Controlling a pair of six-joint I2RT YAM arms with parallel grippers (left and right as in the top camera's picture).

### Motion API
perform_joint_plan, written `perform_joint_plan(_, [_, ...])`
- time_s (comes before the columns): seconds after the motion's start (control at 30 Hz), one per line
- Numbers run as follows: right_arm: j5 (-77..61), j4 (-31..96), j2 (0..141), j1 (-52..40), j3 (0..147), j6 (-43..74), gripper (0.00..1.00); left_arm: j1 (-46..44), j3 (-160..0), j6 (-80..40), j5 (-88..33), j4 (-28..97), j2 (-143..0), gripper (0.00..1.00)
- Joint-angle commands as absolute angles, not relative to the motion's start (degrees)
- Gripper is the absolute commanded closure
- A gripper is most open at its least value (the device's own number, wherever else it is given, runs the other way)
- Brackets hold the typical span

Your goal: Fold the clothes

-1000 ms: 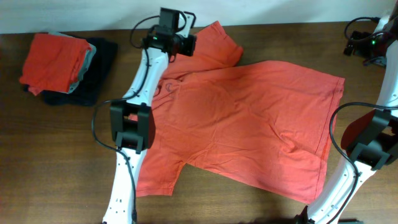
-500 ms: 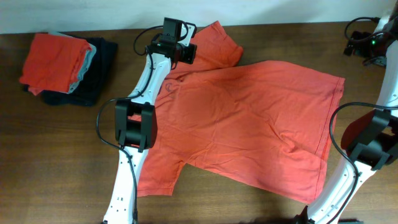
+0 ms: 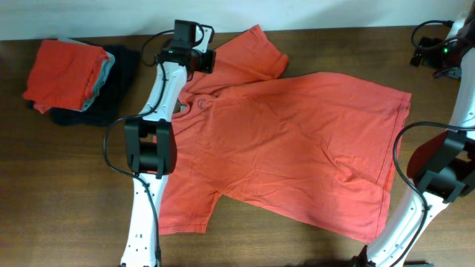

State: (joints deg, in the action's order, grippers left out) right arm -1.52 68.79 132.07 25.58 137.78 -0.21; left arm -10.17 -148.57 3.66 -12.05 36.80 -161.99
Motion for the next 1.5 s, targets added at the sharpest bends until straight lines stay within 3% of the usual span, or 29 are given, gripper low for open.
perform_joint_plan(0.0, [-1.67,68.77,131.52,25.52,138.32,-0.43,0.01,-7.57,-148.86,4.64,-10.63,37.54,-165.34,1.0])
perform_joint_plan(0.6, [-1.67,68.79,131.52,25.52,138.32,-0.43,0.01,2.02,-151.5,4.58,-8.14,38.41,-165.29,0.99])
perform_joint_plan(0.87, [-1.67,68.77,131.52,25.52,138.32,-0.43,0.02,-0.89,-169.56,2.0,-8.12,44.69,-165.21,0.59])
perform_joint_plan(1.03, [-1.67,68.77,131.52,25.52,138.32,-0.43,0.01,-2.37,-179.87,-5.02,-8.36,55.75,-162.89,0.41])
perform_joint_plan(1.1, [-1.67,68.77,131.52,25.52,138.32,-0.43,0.02,-2.63,-179.87,-8.08,-8.62,61.1,-160.83,0.39])
perform_joint_plan(1.17, [-1.67,68.77,131.52,25.52,138.32,-0.43,0.01,-2.7,-179.87,-10.39,-8.78,67.24,-159.17,0.4])
perform_joint_plan(1.3, [-1.67,68.77,131.52,25.52,138.32,-0.43,0.01,-2.74,-179.87,-11.14,-8.75,78.26,-156.4,0.78])
perform_joint_plan(1.47, [-1.67,68.77,131.52,25.52,138.32,-0.43,0.01,-3.25,-179.87,-11.11,-6.42,91.64,-150.23,0.93])
